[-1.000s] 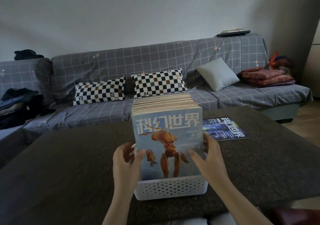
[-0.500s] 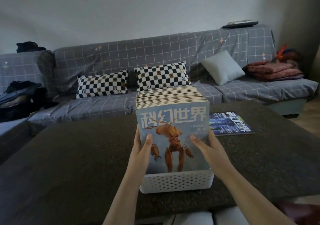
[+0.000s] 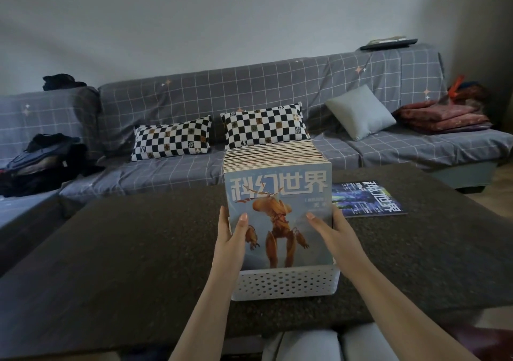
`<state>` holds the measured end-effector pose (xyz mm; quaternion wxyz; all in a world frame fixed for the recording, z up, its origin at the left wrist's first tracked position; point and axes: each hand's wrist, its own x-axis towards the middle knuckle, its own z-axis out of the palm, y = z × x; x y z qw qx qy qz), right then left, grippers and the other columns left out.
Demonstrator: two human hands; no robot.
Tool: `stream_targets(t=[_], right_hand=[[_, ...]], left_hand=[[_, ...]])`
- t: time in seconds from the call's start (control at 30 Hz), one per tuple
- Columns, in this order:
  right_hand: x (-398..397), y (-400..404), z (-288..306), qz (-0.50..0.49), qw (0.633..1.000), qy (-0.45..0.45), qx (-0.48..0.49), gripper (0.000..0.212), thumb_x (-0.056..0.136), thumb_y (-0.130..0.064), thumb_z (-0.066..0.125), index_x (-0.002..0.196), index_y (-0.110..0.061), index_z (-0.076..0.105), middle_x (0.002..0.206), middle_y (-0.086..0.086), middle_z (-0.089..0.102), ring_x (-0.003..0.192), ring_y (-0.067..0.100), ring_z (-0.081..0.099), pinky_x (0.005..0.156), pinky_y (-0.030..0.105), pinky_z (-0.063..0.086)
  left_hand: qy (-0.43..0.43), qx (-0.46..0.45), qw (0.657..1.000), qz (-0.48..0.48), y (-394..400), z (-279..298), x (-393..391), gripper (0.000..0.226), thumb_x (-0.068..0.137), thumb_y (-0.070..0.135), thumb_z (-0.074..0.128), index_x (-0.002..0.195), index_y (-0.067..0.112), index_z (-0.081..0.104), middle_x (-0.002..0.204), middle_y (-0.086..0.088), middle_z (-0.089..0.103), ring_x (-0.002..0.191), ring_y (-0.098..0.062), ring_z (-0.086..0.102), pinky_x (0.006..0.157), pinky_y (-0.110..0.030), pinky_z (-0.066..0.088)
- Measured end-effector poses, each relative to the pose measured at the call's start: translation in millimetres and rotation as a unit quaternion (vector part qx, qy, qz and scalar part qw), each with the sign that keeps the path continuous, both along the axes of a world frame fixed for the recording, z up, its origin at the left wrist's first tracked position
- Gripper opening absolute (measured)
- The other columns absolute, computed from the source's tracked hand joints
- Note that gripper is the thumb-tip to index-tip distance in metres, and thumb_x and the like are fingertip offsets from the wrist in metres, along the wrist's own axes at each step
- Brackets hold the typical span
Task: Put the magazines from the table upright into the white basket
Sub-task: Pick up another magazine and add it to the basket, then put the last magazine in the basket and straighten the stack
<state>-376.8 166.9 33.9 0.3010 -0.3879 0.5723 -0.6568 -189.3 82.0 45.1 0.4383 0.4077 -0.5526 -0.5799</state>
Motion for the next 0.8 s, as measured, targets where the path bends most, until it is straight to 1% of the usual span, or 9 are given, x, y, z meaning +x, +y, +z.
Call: stream_targets(t=[0.07,0.13,0.23,0.33,0.4,0.5,0.57,0.67,0.8], right_hand=[[-1,5,0,-0.006,1.000,0.006,-0.003,0.039,0.085,-0.035,0.064,0.121,-0.040,0.053,0.101,-0.023,0.068,0.091,-0.001,0.066,0.076,0.028,0.053],[-2,12,0,-0.013,1.000,0.011,-0.008,0.041,0.087,-0.031,0.062,0.126,-0.038,0.051,0.109,-0.023,0.065,0.098,-0.002,0.063,0.080,0.026,0.053],[-6,30,0,-0.034,0.999,0.016,-0.016,0.031,0.090,-0.022,0.060,0.112,-0.043,0.053,0.096,-0.037,0.061,0.090,-0.020,0.057,0.066,0.006,0.048],[-16,53,-1,-0.062,0.997,0.048,0.005,0.026,0.091,-0.024,0.058,0.114,-0.036,0.056,0.103,-0.033,0.058,0.092,-0.018,0.056,0.073,0.006,0.044],[-25,68,1,-0.077,0.994,0.071,0.021,0.030,0.092,-0.027,0.057,0.122,-0.026,0.057,0.114,-0.018,0.061,0.103,-0.003,0.057,0.090,0.023,0.047],[-45,91,6,-0.094,0.991,0.094,0.031,0.027,0.092,-0.028,0.055,0.118,-0.026,0.059,0.114,-0.008,0.064,0.106,0.007,0.060,0.092,0.035,0.049],[-64,104,6,-0.113,0.987,0.107,0.045,0.025,0.092,-0.029,0.054,0.117,-0.027,0.059,0.110,-0.007,0.065,0.102,0.009,0.061,0.087,0.033,0.051],[-97,115,0,-0.150,0.977,0.128,0.084,0.025,0.092,-0.030,0.055,0.116,-0.026,0.059,0.103,-0.008,0.064,0.097,0.010,0.061,0.084,0.034,0.051],[-138,109,-16,-0.186,0.961,0.147,0.139,0.027,0.092,-0.031,0.055,0.118,-0.022,0.059,0.086,-0.018,0.056,0.079,-0.005,0.054,0.060,0.016,0.041]], left_hand=[[-0.003,-0.032,0.999,0.036,13,0,3,0.071,0.094,0.034,0.055,0.152,0.029,0.015,0.145,-0.004,0.043,0.116,-0.016,0.057,0.086,-0.036,0.056],[-0.043,-0.097,0.986,0.127,30,0,4,0.056,0.094,0.029,0.056,0.144,0.024,0.031,0.140,0.000,0.037,0.125,-0.021,0.047,0.095,-0.045,0.051],[-0.049,-0.188,0.957,0.215,59,0,0,0.019,0.093,0.018,0.057,0.106,0.027,0.047,0.106,0.009,0.042,0.105,-0.018,0.052,0.079,-0.031,0.050],[-0.064,-0.230,0.958,0.157,87,1,-18,0.024,0.093,0.012,0.056,0.090,0.034,0.047,0.093,0.008,0.050,0.088,-0.015,0.053,0.080,-0.037,0.050],[-0.066,-0.256,0.958,0.110,104,1,-36,0.024,0.094,0.010,0.055,0.091,0.033,0.051,0.091,0.005,0.053,0.084,-0.014,0.053,0.080,-0.035,0.047],[-0.059,-0.310,0.947,0.054,127,2,-70,0.021,0.095,0.010,0.055,0.098,0.030,0.054,0.094,0.009,0.056,0.090,-0.001,0.053,0.081,-0.015,0.043],[-0.049,-0.314,0.948,0.008,137,1,-97,0.019,0.096,0.011,0.053,0.107,0.026,0.056,0.100,0.013,0.057,0.096,0.006,0.053,0.083,-0.007,0.041],[-0.065,-0.281,0.956,-0.060,146,-6,-146,0.022,0.098,0.019,0.050,0.119,0.027,0.054,0.112,0.012,0.058,0.104,0.007,0.053,0.091,-0.012,0.044],[-0.102,-0.208,0.970,-0.077,136,-24,-209,0.035,0.100,0.028,0.046,0.134,0.026,0.046,0.131,0.009,0.052,0.115,0.003,0.048,0.094,-0.013,0.038]])
